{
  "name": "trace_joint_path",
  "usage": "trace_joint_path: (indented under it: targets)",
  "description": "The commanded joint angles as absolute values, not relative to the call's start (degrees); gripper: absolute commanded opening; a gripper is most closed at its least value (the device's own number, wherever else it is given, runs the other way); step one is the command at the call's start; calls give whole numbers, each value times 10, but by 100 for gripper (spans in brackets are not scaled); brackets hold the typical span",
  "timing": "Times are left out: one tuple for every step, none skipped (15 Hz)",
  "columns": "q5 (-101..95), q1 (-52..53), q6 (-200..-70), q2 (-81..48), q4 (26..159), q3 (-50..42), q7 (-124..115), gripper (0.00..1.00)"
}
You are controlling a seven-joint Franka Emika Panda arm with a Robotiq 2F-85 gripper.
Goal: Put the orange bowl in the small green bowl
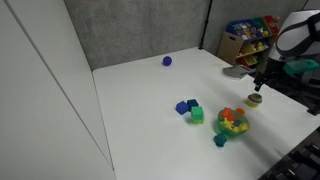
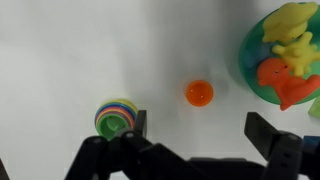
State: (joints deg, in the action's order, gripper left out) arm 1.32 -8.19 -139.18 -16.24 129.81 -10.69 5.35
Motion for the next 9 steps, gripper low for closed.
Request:
trace_joint_path:
  targets:
    - [26, -98, -1381, -185, 1264, -90, 69, 100]
    - [9, -92, -1396, -180, 1286, -96, 50, 100]
    - [9, -93, -1396, -184, 1281, -94, 51, 100]
    - [10, -94, -1395, -185, 1278, -92, 51, 100]
    - [10, -95, -1394, -185, 1276, -91, 51, 100]
    - [-5, -90, -1394, -201, 1265, -99, 34, 100]
    - [-12, -91, -1414, -209, 1267, -100, 37, 100]
    - [-7, -96, -1420, -218, 1267, -96, 49, 100]
    - [-8, -98, -1429, -230, 1265, -96, 49, 100]
